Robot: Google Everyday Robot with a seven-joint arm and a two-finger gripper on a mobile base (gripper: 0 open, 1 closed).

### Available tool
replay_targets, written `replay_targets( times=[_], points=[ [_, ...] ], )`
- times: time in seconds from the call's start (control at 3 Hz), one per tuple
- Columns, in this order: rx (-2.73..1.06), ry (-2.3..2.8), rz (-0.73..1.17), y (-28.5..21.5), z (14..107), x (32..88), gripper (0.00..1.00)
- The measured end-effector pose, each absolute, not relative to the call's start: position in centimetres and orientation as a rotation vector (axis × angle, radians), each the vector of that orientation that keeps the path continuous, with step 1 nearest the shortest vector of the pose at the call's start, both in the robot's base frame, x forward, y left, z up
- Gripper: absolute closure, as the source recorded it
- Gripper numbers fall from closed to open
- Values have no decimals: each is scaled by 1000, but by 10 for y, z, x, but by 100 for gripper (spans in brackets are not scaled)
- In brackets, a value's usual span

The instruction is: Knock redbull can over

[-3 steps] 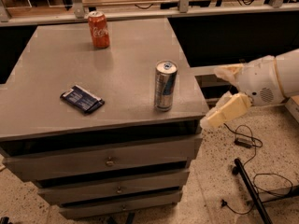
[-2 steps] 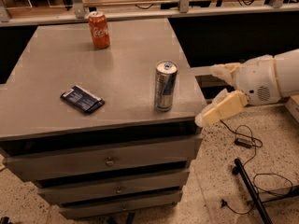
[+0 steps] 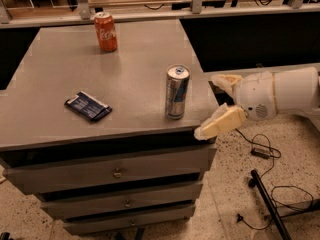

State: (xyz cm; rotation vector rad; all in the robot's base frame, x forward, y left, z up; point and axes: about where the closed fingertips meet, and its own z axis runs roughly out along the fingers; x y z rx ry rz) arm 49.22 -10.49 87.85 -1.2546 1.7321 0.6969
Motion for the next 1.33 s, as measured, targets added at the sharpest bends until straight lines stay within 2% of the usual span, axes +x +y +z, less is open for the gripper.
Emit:
replay_targets(
  times=[0.67, 1.33],
  points=[
    [-1161, 1530, 762, -63, 876, 530, 0],
    [-1108, 1437, 799, -55, 902, 531, 0]
  ],
)
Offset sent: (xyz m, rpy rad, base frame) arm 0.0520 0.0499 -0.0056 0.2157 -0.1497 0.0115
